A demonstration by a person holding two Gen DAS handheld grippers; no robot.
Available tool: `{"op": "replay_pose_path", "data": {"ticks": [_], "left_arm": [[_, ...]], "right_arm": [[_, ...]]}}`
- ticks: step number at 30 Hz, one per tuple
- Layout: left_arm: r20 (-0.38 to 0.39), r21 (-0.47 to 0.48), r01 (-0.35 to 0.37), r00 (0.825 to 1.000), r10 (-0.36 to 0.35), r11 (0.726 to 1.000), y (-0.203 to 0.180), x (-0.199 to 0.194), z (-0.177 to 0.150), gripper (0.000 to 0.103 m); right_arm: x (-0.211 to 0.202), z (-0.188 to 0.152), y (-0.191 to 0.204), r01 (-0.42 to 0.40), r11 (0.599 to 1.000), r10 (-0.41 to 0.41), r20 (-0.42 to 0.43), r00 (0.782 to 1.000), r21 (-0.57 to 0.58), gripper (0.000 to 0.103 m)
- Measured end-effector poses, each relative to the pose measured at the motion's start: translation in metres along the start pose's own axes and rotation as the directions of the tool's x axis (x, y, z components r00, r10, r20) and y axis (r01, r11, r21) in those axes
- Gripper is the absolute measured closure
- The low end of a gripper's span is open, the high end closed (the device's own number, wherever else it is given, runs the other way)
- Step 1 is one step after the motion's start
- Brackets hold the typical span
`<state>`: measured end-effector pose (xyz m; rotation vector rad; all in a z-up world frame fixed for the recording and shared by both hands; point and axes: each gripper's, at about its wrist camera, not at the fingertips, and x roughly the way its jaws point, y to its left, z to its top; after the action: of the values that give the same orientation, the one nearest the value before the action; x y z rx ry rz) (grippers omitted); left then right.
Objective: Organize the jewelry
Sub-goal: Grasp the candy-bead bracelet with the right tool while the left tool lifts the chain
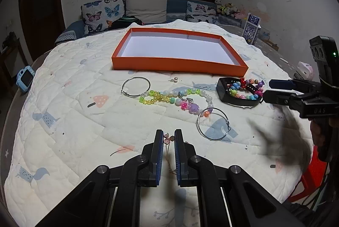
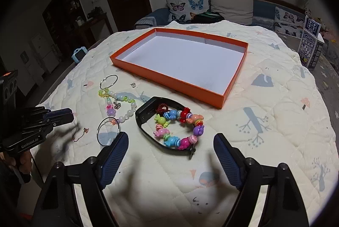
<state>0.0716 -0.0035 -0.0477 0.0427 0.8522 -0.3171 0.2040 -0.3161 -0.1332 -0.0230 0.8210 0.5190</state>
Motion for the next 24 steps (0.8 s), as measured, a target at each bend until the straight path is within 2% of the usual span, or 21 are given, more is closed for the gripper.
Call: {"op": "replay_pose_path", "data": {"ticks": [4, 6, 9, 15, 17, 22, 24], "left_arm": [[-0.005, 0.000, 0.000, 1.000, 0.000, 1.000, 0.001, 0.003, 0.000, 0.093], [-0.007, 0.000, 0.002, 1.000, -0.002, 1.000, 0.001, 0.004, 0.000, 0.093], [-0.011, -0.001, 0.002, 1.000, -0.002, 1.000, 0.001, 0.007, 0.002, 0.093], [-0.014, 0.000, 0.008, 1.000, -0.008, 1.000, 0.001, 0.011, 0.005, 0.093], [-0.014, 0.002, 0.009, 1.000, -0.009, 1.000, 0.001, 0.013, 0.007, 0.093], [-0.015, 0.002, 0.011, 1.000, -0.011, 1.000, 0.000, 0.014, 0.009, 0.093], [-0.016, 0.001, 0.009, 1.000, -0.009, 1.000, 0.001, 0.015, 0.011, 0.093]], "right_arm": [[0.005, 0.005, -0.007, -0.002, 1.000, 0.003, -0.018, 1.000, 0.005, 0.026], [0.009, 0.007, -0.013, 0.004, 1.000, -0.004, -0.033, 0.999, 0.015, 0.038], [0.014, 0.009, -0.019, 0.005, 0.999, -0.003, -0.046, 0.999, 0.034, 0.048], [0.021, 0.013, -0.024, 0.009, 0.999, -0.007, -0.054, 0.998, 0.039, 0.050], [0.024, 0.014, -0.026, 0.007, 0.999, -0.005, -0.058, 0.998, 0.038, 0.054], [0.030, 0.016, -0.027, 0.005, 1.000, -0.004, -0.077, 0.997, 0.022, 0.077], [0.028, 0.016, -0.027, 0.004, 1.000, -0.002, -0.071, 0.997, 0.024, 0.079]]}}
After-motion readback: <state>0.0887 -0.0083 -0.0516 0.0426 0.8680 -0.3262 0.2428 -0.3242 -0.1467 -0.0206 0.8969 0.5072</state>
